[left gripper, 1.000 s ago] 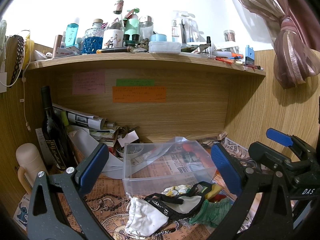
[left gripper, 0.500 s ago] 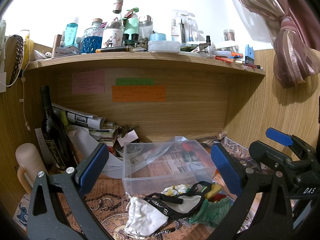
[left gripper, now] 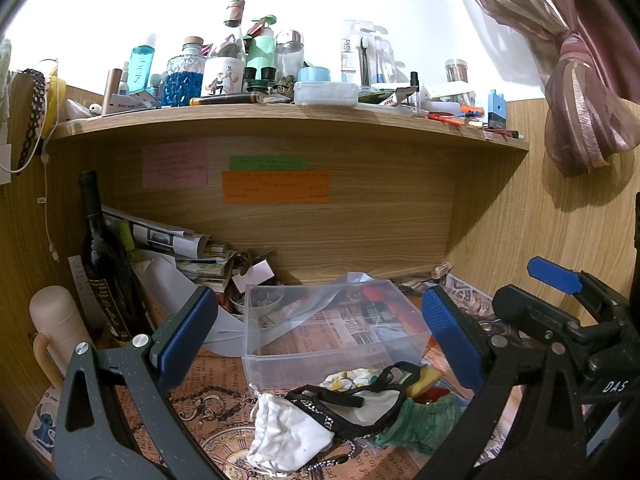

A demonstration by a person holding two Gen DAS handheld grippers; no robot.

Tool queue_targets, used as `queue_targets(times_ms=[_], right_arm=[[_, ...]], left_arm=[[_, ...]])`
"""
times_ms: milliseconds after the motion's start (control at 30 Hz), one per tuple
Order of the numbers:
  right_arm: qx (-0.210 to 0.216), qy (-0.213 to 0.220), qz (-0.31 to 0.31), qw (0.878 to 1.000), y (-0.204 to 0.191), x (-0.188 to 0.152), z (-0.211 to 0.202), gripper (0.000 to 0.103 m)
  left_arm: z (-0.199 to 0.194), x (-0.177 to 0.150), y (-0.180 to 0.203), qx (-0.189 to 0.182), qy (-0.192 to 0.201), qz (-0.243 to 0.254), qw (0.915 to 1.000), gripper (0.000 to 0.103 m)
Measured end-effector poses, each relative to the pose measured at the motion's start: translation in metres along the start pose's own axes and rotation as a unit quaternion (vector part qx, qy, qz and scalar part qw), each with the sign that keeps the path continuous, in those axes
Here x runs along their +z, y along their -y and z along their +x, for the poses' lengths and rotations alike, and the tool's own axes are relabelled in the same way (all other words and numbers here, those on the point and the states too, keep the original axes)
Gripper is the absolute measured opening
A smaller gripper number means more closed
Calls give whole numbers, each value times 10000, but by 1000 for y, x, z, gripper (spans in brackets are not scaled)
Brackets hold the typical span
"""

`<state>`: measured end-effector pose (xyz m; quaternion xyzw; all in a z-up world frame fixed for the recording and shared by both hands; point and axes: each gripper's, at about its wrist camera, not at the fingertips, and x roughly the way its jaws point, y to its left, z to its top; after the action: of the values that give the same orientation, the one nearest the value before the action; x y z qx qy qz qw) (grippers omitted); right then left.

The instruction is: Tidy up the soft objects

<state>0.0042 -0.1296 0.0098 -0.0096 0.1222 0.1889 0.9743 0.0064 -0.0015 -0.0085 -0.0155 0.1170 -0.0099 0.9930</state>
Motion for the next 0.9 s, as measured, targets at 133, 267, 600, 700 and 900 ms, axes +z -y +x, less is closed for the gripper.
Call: queue_targets(times_ms=[133,267,600,700,900], right_arm=[[51,-24,7,10000,1,0,0,103],[161,-192,32,9997,3,-2,6,103],[129,-907,97,9957,16,-32,26,103],[134,-1156,135,9931,22,-43,30,101],[274,-1596,150,9867,22,-61,40,95]], left_arm=[[0,0,1,-7,-8,4,10000,103],[0,-3,1,-52,-76,-7,10000,103],[16,-30,-15,-7,-794,-68,9968,103],[22,-42,-20,47,-1025,-80,9947,101],[40,-68,-34,85,-1623,-195,9865,92]])
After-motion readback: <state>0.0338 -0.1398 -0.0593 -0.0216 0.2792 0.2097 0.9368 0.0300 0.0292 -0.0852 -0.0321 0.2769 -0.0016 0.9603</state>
